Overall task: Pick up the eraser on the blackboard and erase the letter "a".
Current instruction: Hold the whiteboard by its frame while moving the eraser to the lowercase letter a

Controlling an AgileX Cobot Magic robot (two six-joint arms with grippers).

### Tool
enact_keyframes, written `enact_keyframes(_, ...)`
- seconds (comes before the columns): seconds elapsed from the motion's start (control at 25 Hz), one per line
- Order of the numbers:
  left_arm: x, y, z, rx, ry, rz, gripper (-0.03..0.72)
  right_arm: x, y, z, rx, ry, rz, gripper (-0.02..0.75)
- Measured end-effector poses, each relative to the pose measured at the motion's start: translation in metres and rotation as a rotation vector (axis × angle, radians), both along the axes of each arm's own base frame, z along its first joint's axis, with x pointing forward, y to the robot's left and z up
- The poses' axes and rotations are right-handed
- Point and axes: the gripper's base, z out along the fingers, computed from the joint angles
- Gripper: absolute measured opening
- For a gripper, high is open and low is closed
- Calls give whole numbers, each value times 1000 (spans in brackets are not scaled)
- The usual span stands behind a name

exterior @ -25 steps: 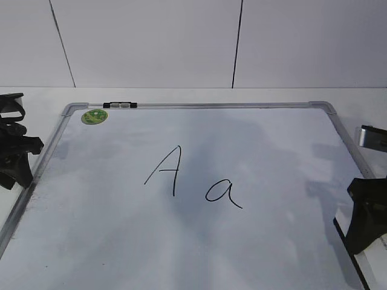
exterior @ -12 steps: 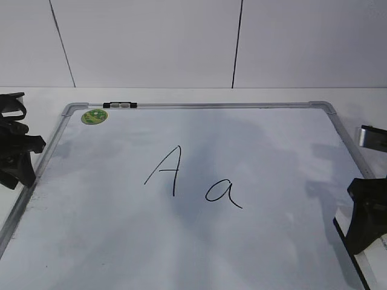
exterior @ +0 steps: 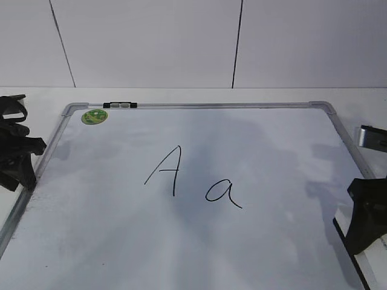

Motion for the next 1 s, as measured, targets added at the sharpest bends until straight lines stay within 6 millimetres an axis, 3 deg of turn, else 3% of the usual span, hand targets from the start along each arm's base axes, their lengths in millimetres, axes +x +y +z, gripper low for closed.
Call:
enact_keyframes(0.36, 1, -1, -4, -7, 13, 2, 221, 0, 0, 0, 0, 0, 0, 563)
enact_keyframes(0.6, 1, -2, -3, -22, 17, 11, 30, 0, 0, 0, 0, -1, 2, 563)
enact_keyframes(1.0, 1, -2, -3, -27, 22, 4, 17, 1, 0, 0, 3, 1, 1, 563)
